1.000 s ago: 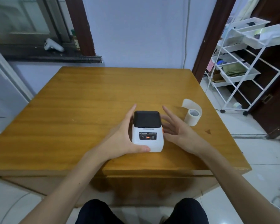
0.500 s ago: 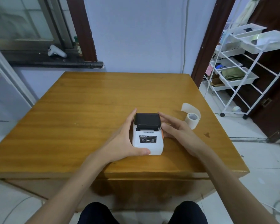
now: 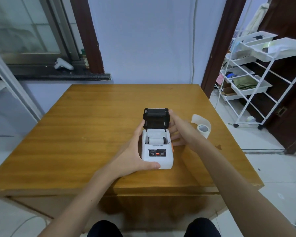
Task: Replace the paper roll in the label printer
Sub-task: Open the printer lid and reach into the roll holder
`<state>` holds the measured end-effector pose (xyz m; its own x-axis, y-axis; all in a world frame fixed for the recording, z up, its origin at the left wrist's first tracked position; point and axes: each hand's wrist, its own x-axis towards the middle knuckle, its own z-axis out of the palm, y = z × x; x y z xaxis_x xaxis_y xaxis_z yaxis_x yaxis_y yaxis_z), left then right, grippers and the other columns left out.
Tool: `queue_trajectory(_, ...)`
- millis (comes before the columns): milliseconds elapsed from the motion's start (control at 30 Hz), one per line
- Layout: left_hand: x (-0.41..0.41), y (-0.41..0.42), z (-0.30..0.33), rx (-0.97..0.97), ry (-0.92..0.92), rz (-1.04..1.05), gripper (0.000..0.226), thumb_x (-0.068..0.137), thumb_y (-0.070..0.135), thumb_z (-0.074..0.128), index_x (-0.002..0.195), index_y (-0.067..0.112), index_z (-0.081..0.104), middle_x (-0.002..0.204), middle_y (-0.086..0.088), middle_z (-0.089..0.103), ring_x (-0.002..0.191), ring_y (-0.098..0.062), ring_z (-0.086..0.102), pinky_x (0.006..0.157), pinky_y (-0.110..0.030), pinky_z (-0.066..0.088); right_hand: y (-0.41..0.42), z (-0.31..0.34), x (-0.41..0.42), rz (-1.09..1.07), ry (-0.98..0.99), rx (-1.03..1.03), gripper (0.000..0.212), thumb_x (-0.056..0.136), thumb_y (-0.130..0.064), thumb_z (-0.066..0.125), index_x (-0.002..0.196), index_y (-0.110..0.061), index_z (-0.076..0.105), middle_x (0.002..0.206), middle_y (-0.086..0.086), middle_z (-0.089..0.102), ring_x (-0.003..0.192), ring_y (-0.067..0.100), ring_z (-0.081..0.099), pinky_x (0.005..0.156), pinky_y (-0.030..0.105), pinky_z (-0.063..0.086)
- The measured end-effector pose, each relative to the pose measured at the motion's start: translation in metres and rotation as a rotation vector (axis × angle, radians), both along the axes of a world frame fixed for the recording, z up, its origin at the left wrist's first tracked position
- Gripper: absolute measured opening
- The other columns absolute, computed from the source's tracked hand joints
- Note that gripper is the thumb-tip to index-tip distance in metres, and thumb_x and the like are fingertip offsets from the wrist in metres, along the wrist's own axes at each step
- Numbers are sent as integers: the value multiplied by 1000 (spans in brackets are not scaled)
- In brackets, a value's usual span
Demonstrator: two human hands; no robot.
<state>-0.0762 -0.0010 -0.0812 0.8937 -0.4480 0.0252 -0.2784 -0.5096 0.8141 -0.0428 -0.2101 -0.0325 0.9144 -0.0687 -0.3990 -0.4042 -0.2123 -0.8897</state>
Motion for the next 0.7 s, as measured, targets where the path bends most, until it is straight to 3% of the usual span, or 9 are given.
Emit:
queue_trajectory(67, 0, 0, 0, 1, 6, -1, 138, 61, 46, 93, 149, 56, -13, 136, 47, 27, 116, 32, 30, 95, -13, 30, -1, -4, -5, -145, -153, -61, 60, 86, -67, 42, 95, -12, 63, 85, 5, 68, 75, 21, 65, 68, 36, 56)
queue_trajectory(133, 0, 0, -1, 1, 12, -5, 137, 62, 46, 93, 149, 56, -13, 134, 50, 26, 115, 33, 31, 93, -12, 31, -5, -10, -12, -228, -431, -209, 42, 87, -54, 51, 75, -14, 58, 66, -1, 56, 59, 15, 52, 59, 36, 47)
queue_trajectory(233, 1, 0, -2, -5, 12, -5, 137, 62, 46, 93, 149, 56, -12, 136, 47, 29, 116, 31, 34, 93, -12, 32, -4, -8, -21, 92, -600, -329, 22, 88, -29, 61, 70, -18, 68, 61, -13, 59, 53, 1, 52, 58, 24, 42)
queue_trajectory(300, 1, 1, -2, -2, 11, 0, 137, 60, 49, 92, 148, 59, -12, 140, 40, 33, 117, 26, 37, 94, -15, 36, 2, -7, -18, 338, -595, -472, 11, 86, -23, 64, 86, -20, 75, 76, -17, 67, 63, -4, 59, 62, 15, 45)
queue_trajectory(400, 0, 0, 0, 0, 6, 2, 136, 60, 49, 92, 147, 60, -13, 146, 31, 34, 117, 21, 40, 94, -17, 38, 8, -4, -6, 484, -459, -618, 23, 82, -29, 68, 103, -24, 74, 99, -12, 73, 90, 3, 66, 81, 25, 53)
queue_trajectory(467, -1, 0, 2, -3, 3, 10, 136, 59, 51, 91, 146, 62, -13, 153, 25, 32, 125, 12, 40, 99, -23, 38, 12, 2, -1, 546, -353, -652, 30, 79, -30, 72, 108, -23, 73, 105, -9, 73, 91, 5, 66, 80, 24, 52)
queue_trajectory(533, -1, -1, 3, 1, -10, 14, 135, 58, 54, 90, 144, 63, -13, 157, 21, 29, 133, 3, 38, 104, -28, 38, 14, 6, 2, 579, -321, -678, 31, 79, -26, 72, 109, -21, 73, 104, -8, 73, 89, 4, 62, 77, 21, 50)
queue_trajectory(700, 0, -1, 2, 13, -17, 15, 134, 58, 56, 90, 142, 66, -13, 157, 21, 29, 133, 2, 39, 101, -26, 40, 14, 1, -1, 554, -351, -689, 18, 79, -24, 68, 93, -23, 78, 88, -6, 76, 85, 15, 69, 80, 41, 58)
